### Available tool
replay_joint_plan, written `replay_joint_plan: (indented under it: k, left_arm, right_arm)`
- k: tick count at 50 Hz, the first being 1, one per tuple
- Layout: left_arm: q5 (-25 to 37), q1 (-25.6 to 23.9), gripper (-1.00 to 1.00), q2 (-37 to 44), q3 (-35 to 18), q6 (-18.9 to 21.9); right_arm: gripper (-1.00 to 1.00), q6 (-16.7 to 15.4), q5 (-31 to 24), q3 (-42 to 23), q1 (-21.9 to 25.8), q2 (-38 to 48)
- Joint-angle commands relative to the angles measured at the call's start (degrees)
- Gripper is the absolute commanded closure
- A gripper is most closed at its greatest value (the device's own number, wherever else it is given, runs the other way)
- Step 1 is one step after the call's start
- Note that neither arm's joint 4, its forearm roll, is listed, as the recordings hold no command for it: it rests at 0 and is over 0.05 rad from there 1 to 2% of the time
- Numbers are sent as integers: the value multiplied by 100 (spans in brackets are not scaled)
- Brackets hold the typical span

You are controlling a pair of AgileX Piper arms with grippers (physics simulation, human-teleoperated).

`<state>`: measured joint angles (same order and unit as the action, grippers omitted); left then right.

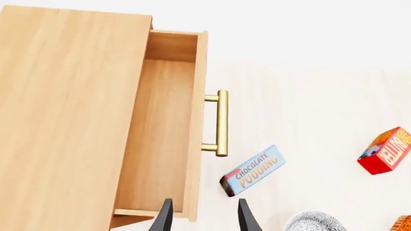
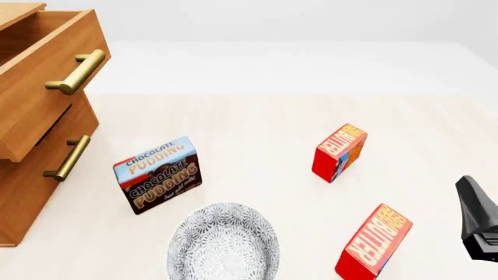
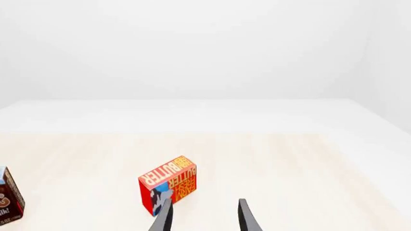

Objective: Put the butter at the front in the top drawer of the cabinet and close it.

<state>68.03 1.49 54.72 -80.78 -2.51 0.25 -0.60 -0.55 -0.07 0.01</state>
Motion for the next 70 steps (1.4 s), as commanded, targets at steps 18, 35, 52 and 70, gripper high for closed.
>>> replay_joint_plan:
  k: [18,35,52,70]
  left_arm:
    - [-646,128,-100,63,774,-261]
    - [-866,177,-100,82,1032,-395]
    - [-964,211,-100,262,1038,-452]
    - [-1015,145,-100,493,938,-472]
  right_arm:
    - [-100,-5,15,13,1,2]
    - [-100,-4,17,16,0,2]
    - [-100,-5,12,11,-1,2]
    - [-100,-4,12,11,0,2]
